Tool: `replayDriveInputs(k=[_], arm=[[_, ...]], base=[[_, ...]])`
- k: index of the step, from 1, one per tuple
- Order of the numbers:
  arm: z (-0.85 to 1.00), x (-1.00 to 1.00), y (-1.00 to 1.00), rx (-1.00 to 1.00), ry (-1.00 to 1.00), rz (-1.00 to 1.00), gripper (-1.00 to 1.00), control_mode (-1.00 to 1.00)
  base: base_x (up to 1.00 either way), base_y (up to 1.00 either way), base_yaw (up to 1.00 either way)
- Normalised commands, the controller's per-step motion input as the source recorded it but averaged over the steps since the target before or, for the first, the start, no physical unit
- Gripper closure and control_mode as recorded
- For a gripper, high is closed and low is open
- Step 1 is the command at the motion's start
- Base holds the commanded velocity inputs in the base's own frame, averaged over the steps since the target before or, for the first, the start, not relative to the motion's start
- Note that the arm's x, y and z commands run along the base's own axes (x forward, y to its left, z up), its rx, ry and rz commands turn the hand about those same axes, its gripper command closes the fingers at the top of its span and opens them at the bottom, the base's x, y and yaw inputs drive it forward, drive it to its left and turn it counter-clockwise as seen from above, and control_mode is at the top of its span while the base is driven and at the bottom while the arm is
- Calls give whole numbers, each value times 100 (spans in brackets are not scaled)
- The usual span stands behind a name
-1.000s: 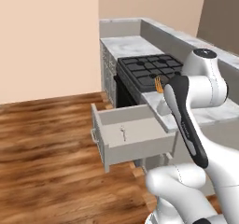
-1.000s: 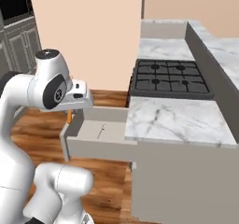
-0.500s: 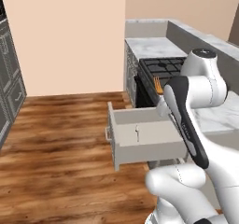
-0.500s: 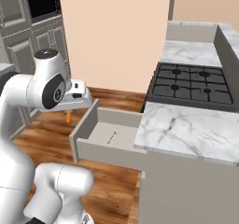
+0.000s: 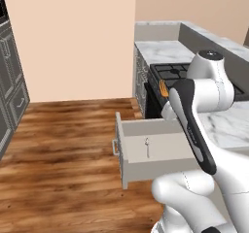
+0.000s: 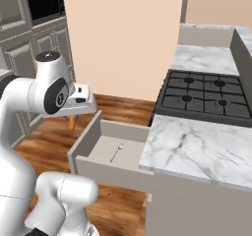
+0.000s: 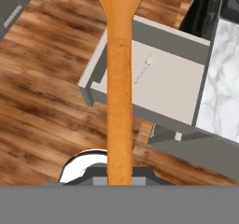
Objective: Organize the utensils by type. Pick up the wooden spoons from the counter and place them in the open cabinet. Then pick up the metallic utensils from the counter and place them in the open drawer.
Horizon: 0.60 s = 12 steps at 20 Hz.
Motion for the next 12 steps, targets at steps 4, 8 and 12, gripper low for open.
replayDriveInputs(k=[4, 8, 12], arm=[[0, 0, 0, 0, 0, 0, 100, 100], [0, 0, 0, 0, 0, 0, 100, 100], [0, 0, 0, 0, 0, 0, 100, 100]], base=[[36, 0, 0], [22, 0, 0], [7, 0, 0]])
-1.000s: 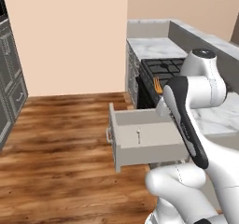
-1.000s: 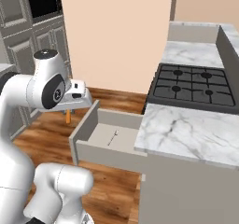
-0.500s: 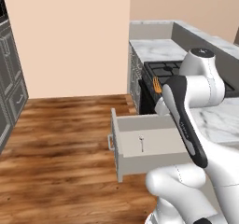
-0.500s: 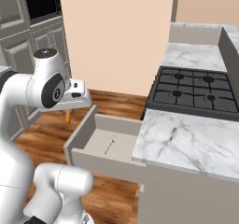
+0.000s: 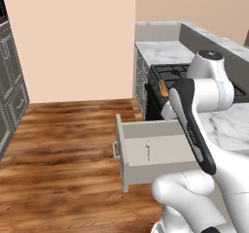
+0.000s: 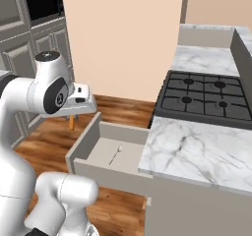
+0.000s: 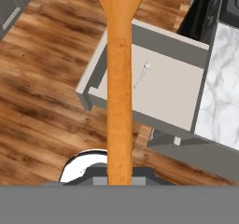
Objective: Organize the utensils by type. Pick up the wooden spoons from the counter and place them in the open cabinet. Then pick up the metallic utensils from the counter and place them in the open drawer.
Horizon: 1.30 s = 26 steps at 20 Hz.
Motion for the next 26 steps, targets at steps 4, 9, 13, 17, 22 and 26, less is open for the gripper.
replayDriveInputs(k=[4, 9, 13, 17, 22, 26], arm=[[0, 0, 0, 0, 0, 0, 100, -100], [0, 32, 0, 0, 7, -6, 100, -100], [-9, 63, 0, 0, 16, -16, 100, -100], [-19, 51, -1, 0, 14, -16, 100, -100], [-50, 21, -11, 5, 0, -12, 100, -100], [-52, 12, -22, 3, 0, -5, 100, -100]], base=[[0, 0, 0], [0, 0, 0], [0, 0, 0], [0, 0, 0], [0, 0, 0], [0, 0, 0]])
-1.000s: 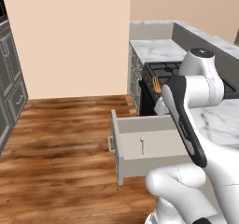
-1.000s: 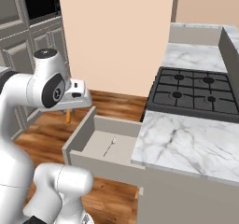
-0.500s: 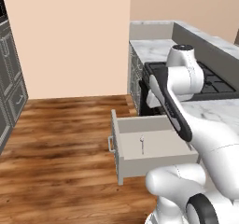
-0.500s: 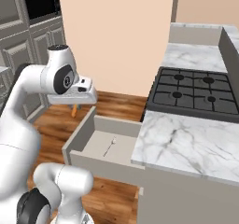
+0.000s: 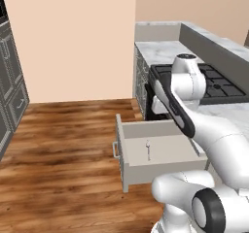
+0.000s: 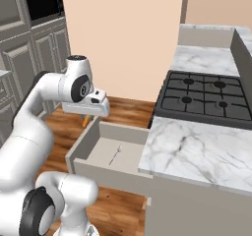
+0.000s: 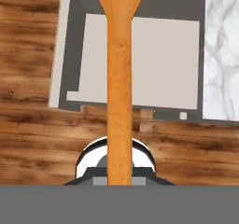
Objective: Organize the utensils by type. Pick up the wooden spoons from the counter and place them in the open cabinet. Then pick up the metallic utensils from the counter and place them in the open drawer.
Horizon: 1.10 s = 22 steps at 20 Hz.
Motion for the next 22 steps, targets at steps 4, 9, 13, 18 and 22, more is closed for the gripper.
replayDriveInputs(k=[4, 9, 13, 18, 22], arm=[[-35, 6, -30, 0, 1, -2, 100, -100], [-45, 33, -21, 0, 3, -3, 100, -100], [-50, 55, -1, 0, 4, -2, 100, -100], [-61, 58, 0, 0, 2, 0, 100, -100], [-57, 61, 0, 0, 6, 0, 100, -100]], base=[[0, 0, 0], [0, 0, 0], [0, 0, 0], [0, 0, 0], [0, 0, 0]])
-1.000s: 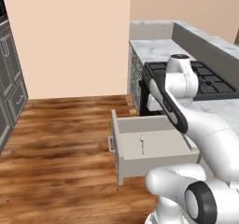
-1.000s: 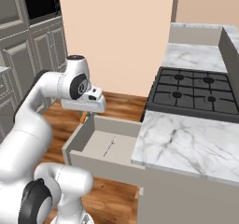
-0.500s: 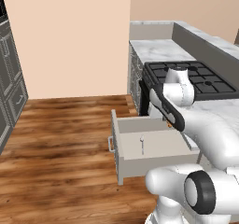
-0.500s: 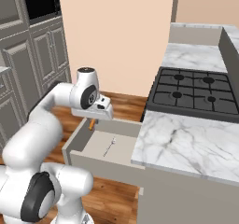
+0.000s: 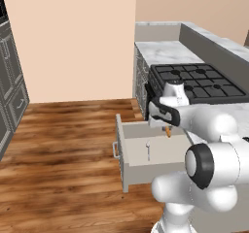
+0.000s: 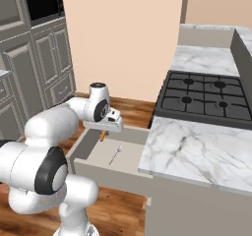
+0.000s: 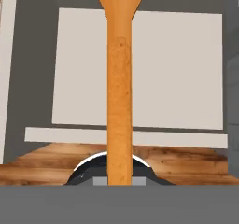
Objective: Organize the utensils by type. Pick up the wooden spoons from the counter and place them in the open cabinet. Then pick up the metallic utensils from the counter and place them in the open drawer.
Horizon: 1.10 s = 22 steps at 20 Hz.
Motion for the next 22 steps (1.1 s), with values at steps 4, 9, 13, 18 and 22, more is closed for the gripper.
replayDriveInputs(k=[4, 9, 13, 18, 22], arm=[[-53, 43, 0, 0, 5, 0, 100, -100], [-48, 9, -5, 1, 0, 0, 100, -100], [-45, 3, -3, 2, 0, 0, 100, -100], [-44, 3, -1, 2, 0, 0, 100, -100], [-42, 5, 0, 1, 0, 0, 100, -100]], base=[[0, 0, 0], [0, 0, 0], [0, 0, 0], [0, 0, 0], [0, 0, 0]])
